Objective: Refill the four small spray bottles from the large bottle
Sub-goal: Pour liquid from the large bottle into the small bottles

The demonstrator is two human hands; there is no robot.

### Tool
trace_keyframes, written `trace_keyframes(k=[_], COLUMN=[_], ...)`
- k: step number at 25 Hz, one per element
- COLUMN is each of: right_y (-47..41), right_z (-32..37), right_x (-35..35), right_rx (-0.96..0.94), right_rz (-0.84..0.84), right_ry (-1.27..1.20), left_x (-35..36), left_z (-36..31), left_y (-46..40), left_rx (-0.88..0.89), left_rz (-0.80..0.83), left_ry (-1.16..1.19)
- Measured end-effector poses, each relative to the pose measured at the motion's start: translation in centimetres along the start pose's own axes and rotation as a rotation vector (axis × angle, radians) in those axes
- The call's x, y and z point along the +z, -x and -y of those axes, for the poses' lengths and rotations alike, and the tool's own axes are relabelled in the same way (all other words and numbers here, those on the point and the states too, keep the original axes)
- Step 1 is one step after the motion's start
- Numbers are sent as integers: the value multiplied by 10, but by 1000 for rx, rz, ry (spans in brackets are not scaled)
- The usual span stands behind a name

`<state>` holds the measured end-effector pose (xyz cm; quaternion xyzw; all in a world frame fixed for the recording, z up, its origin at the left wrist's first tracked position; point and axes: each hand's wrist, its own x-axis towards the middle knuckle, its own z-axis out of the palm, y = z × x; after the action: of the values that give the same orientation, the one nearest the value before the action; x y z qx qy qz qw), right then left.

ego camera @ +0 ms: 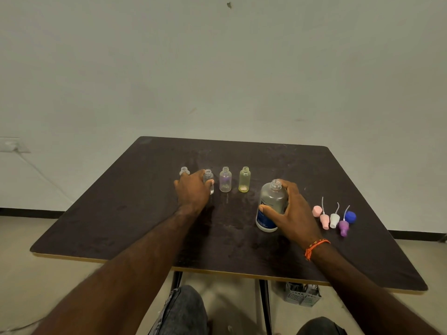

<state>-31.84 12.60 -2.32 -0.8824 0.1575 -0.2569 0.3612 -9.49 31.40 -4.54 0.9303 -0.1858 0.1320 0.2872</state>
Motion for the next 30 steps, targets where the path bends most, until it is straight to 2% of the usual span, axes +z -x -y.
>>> trace_keyframes(k=[6, 10, 14, 21, 24, 30], right_y=[0, 0, 2, 1, 1, 3], right_z=[2, 3, 3, 1, 0, 1], right_x=[-1, -1, -1, 1, 1, 0], right_rx=[1, 5, 13, 13, 16, 10], right_rz=[2, -4, 4, -16, -8, -2], right_ry=[13, 14, 0, -23, -23, -66], left_x=[-7, -15, -21, -12, -11, -17], left_z=[-4, -14, -31, -48, -55, -61], left_y=[7, 14, -1, -30, -32, -25], left_rx=[-6, 149, 209, 167, 198, 274], left_rz=[-44, -172, -31, 218, 250, 280], left_ry=[50, 23, -55, -241, -300, -199])
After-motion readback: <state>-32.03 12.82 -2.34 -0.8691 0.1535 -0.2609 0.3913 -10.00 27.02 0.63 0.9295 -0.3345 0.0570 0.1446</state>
